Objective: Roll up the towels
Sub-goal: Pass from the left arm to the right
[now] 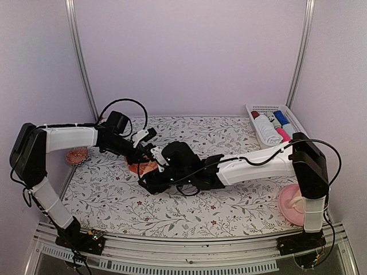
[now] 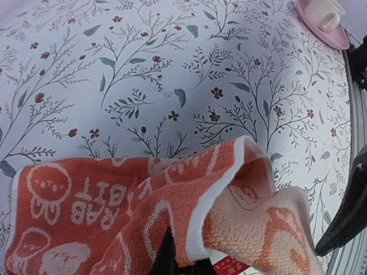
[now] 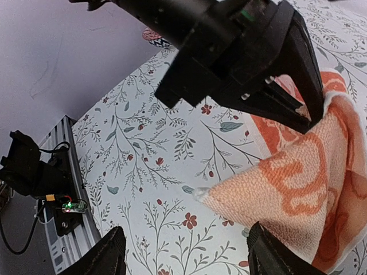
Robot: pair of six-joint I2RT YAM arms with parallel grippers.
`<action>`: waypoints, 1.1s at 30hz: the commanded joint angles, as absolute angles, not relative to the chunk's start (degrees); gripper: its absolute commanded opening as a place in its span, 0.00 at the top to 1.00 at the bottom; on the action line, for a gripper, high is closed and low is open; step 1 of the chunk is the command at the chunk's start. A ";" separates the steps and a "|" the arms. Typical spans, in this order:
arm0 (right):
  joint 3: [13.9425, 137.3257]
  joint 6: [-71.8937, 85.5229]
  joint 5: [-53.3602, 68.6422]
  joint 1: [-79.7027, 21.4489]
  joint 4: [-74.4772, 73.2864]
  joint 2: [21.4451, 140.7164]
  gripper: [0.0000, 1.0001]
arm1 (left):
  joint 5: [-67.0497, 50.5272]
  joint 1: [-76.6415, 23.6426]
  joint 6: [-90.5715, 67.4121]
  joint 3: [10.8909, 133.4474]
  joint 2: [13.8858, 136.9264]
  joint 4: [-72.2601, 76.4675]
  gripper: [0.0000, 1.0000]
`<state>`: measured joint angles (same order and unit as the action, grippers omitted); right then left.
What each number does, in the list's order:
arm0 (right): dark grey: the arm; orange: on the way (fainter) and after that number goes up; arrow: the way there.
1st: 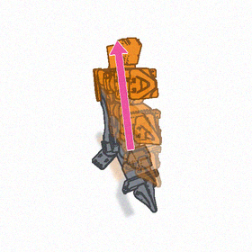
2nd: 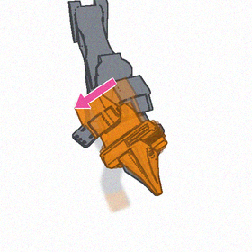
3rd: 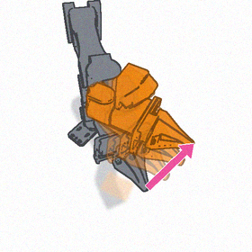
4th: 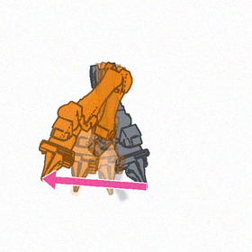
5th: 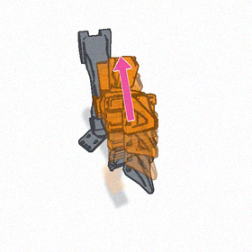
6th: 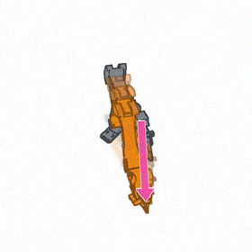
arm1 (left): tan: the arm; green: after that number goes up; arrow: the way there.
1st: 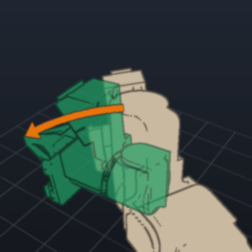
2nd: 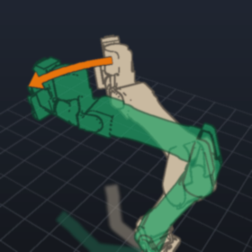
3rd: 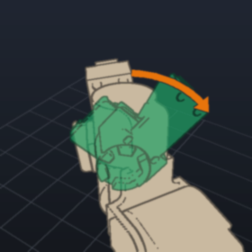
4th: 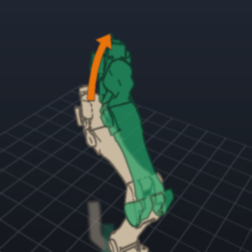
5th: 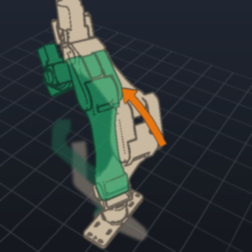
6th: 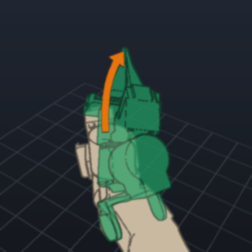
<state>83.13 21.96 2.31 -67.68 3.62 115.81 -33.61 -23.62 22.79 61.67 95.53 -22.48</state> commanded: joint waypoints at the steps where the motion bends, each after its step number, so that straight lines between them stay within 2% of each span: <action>1: 85.06 26.36 -5.78 -68.86 2.28 118.10 0.28 | -33.51 -24.59 21.96 63.11 96.06 -20.84 1.00; 5: 84.82 25.73 -12.35 -71.52 1.49 116.56 0.28 | -33.07 -24.63 21.89 63.10 96.20 -20.53 1.00; 13: 87.49 25.74 -6.35 -73.27 0.61 120.08 0.28 | -32.08 -24.61 22.04 63.76 96.75 -20.57 1.00; 23: 91.22 27.11 -27.24 -73.30 -2.35 121.32 0.27 | -32.50 -24.70 22.05 63.46 96.50 -20.39 1.00; 33: 96.86 26.81 -28.53 -71.37 -3.27 126.43 0.25 | -32.79 -24.94 22.06 63.11 96.61 -20.00 1.00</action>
<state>95.39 26.52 -25.76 -72.69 -1.89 124.40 -32.34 -23.90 22.33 62.33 96.16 -21.56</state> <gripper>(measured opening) 0.749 0.017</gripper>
